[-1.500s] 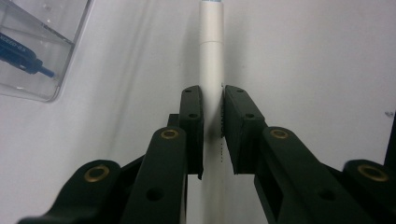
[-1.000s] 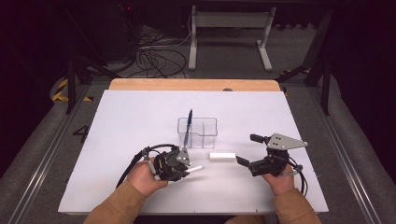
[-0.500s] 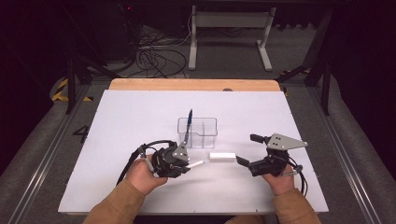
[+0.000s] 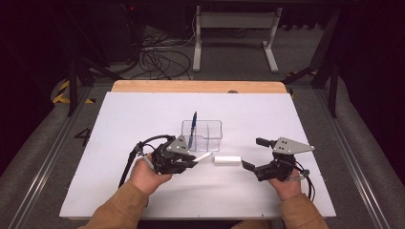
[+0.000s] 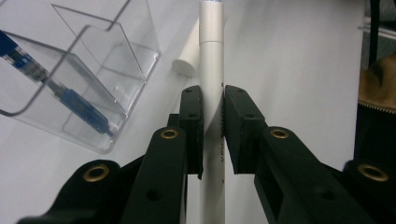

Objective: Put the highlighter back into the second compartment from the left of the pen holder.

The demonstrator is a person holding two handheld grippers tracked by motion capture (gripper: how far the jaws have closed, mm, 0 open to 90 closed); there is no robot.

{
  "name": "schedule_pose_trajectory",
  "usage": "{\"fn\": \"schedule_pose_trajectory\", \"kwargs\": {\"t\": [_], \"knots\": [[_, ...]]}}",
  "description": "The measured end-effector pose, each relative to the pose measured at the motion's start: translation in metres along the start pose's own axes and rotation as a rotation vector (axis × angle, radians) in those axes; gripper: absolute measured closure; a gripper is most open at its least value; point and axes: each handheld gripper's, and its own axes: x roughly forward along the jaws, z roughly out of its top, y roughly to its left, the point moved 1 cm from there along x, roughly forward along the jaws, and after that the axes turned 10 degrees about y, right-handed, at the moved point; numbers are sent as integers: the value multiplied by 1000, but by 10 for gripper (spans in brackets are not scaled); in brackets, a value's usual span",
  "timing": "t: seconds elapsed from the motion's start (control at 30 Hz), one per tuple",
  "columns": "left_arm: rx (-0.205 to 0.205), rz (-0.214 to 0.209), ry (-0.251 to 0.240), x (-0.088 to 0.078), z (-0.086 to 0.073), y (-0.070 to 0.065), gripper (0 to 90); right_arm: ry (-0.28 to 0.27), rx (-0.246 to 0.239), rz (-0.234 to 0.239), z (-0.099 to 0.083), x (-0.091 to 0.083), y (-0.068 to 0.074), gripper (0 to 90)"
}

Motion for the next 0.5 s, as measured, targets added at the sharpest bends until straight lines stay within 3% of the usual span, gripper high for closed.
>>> {"fn": "schedule_pose_trajectory", "kwargs": {"t": [0.2,0.5], "knots": [[-8,16,-82,-6,10,2,784,3,1,-5,-2,-1,0,16],[-69,29,-207,-13,18,12,783,7,8,-6,-5,-2,1,16]]}}
